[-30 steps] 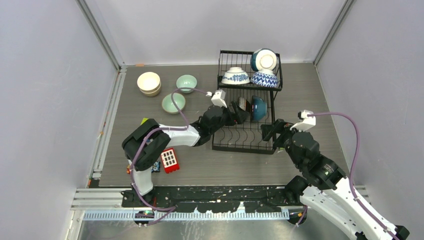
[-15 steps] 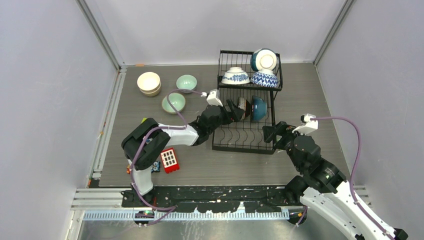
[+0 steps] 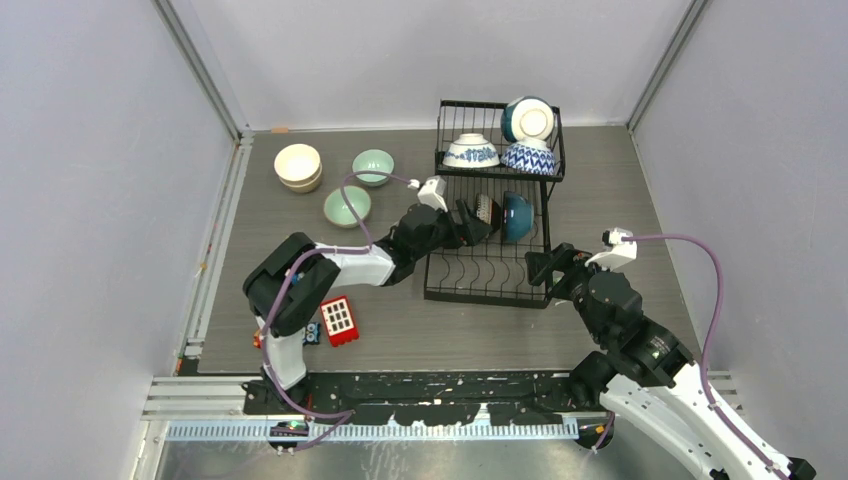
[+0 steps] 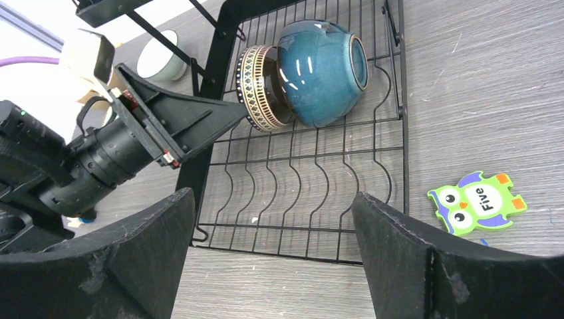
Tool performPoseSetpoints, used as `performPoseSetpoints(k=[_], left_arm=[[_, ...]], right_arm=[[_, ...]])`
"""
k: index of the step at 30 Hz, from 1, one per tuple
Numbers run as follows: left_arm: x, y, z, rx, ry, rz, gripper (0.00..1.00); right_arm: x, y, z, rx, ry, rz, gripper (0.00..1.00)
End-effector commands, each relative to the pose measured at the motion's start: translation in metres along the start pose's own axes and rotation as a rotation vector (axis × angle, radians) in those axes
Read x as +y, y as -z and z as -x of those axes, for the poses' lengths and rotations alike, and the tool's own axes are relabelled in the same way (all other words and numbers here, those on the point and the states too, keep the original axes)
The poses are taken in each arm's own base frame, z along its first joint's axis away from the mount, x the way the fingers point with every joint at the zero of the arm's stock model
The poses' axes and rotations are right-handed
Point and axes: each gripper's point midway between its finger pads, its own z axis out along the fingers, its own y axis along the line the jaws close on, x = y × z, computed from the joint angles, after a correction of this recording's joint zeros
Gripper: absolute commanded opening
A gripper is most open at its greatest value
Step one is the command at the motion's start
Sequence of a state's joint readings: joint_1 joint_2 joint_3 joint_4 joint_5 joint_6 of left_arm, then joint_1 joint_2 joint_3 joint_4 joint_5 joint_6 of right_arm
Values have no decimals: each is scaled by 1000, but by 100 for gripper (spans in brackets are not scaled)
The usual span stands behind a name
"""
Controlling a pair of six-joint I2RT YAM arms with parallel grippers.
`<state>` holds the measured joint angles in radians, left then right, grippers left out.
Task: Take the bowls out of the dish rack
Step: Pick up the bowl from the dish rack.
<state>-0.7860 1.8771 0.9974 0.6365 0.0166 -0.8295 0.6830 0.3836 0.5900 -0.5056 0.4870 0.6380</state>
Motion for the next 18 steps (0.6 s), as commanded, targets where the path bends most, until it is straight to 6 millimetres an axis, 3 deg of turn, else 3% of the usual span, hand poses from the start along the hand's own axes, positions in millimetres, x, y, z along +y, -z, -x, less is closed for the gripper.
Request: performPoseSetpoints(k=[1, 5, 11, 18], left_arm=[[-19, 22, 32, -96, -25, -23, 82], [-26, 32, 31, -122, -30, -15, 83], [-56, 39, 25, -183, -38, -73, 83], [-83, 33, 11, -243, -3, -142, 82]], right_arm=[[2, 0, 4, -20, -25, 8, 91], [1, -2, 2, -22, -26, 7, 91], [2, -2, 1, -19, -37, 7, 91], [4, 2, 4, -22, -48, 23, 91]])
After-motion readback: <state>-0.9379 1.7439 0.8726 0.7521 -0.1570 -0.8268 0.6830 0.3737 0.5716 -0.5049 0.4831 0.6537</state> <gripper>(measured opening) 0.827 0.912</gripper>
